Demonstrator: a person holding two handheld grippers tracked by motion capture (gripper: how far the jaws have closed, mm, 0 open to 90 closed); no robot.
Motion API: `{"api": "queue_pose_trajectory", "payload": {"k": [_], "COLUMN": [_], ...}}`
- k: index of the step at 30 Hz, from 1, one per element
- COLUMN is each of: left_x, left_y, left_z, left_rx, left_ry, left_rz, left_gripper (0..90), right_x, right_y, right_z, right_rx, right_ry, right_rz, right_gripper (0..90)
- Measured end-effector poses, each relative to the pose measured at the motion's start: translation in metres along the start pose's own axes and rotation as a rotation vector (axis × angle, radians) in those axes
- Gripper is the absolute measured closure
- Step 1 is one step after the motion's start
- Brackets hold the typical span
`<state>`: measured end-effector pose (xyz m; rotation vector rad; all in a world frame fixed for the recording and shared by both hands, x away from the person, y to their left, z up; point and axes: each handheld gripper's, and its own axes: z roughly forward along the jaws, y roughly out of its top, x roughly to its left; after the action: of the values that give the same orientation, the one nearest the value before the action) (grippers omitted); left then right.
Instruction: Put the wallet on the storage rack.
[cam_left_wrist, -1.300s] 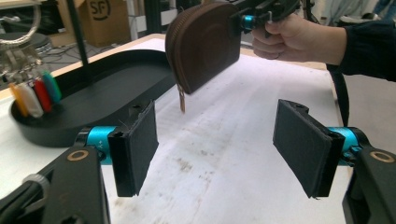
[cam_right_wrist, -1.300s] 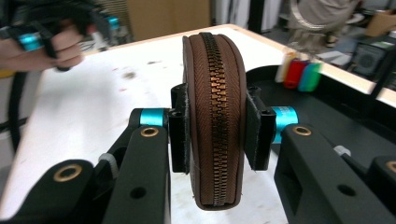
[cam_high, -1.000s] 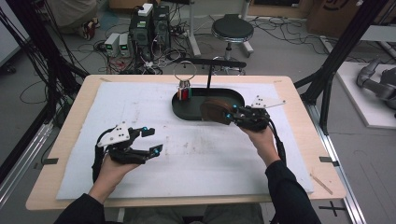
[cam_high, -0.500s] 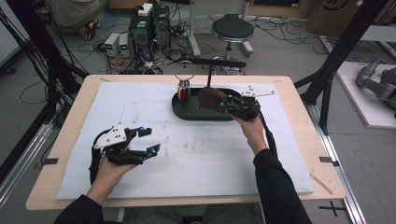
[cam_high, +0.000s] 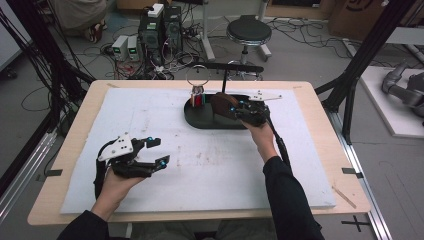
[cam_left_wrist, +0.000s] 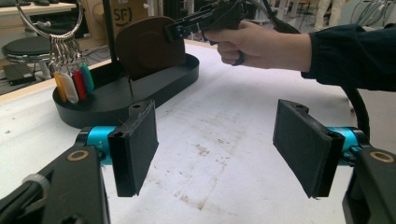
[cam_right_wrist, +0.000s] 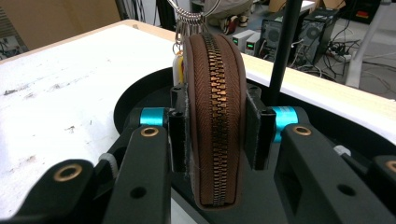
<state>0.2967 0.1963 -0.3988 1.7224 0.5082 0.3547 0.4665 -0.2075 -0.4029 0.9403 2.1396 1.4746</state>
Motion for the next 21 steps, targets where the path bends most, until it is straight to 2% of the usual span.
{"api": "queue_pose_trajectory", "payload": {"k": [9, 11, 13, 15, 21], "left_x": [-0.001, -0.001, -0.001, -0.001, -0.002], "left_y": [0.000, 0.000, 0.000, 0.000, 0.000], "left_z": [0.002, 0.002, 0.002, 0.002, 0.003], "left_rx": [0.004, 0.004, 0.002, 0.003, 0.004], "left_ry": [-0.009, -0.010, -0.011, -0.012, -0.016], "left_rz": [0.000, 0.002, -0.002, -0.001, 0.001], "left_gripper": [30.6, 30.6, 30.6, 30.6, 30.6], "right_x": [-0.002, -0.002, -0.005, -0.006, -0.005], "right_y": [-0.006, -0.007, -0.009, -0.011, -0.012], "right_z": [0.007, 0.009, 0.008, 0.010, 0.011], "right_rx": [-0.004, 0.019, 0.023, 0.068, 0.072], "right_ry": [-0.015, -0.033, -0.037, -0.062, -0.066], "right_rz": [0.051, 0.053, 0.083, 0.052, 0.054], "right_gripper": [68.2, 68.1, 68.1, 67.8, 66.7]}}
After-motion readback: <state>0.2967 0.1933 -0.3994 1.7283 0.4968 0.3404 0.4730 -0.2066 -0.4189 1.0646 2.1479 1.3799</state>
